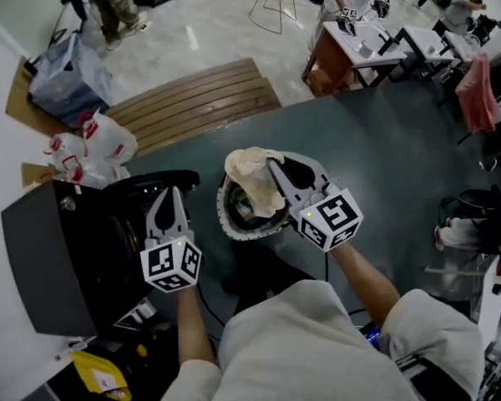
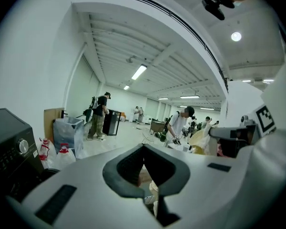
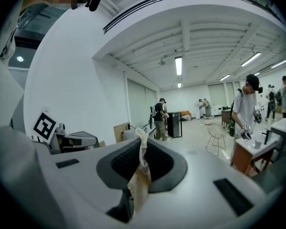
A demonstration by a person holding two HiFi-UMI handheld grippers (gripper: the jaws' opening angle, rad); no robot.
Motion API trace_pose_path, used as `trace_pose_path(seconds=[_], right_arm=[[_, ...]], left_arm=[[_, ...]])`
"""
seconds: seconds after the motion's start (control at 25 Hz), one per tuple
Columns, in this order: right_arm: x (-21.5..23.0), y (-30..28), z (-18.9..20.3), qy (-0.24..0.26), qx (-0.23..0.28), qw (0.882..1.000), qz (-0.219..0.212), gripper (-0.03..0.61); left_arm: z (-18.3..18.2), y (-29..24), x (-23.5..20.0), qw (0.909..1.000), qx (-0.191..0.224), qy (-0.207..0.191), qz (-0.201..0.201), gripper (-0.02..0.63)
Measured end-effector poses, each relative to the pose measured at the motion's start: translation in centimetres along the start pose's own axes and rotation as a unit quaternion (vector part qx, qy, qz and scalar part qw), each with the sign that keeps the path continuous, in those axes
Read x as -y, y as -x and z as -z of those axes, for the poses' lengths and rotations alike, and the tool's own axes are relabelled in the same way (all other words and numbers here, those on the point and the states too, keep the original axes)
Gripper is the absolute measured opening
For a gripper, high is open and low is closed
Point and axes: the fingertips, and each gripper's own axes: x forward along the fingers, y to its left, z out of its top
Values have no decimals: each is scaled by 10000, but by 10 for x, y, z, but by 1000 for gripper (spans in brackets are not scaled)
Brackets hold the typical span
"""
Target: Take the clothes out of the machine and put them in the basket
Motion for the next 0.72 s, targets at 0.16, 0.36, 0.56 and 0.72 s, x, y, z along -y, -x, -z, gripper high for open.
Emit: trace_pose_path(seconds=[0.16,0.36,0.56,0.72], right_arm=[[21,-14,70,-219,-422,9987,195,46],[37,-32,172,-455,-1076,9923,405,46],[57,-54,285,-686,-1680,9818,557,46],[77,-72,368,-821,-2071,9713,832,46]], left_arm=[[40,-22,-7,9995,-324,60,-1,18],[87,-45,-18,9977,-676,85,13,18],[134,-59,-26,9958,-905,158,-54,18],[179,-61,-37,9936,-1101,235,-133,18]])
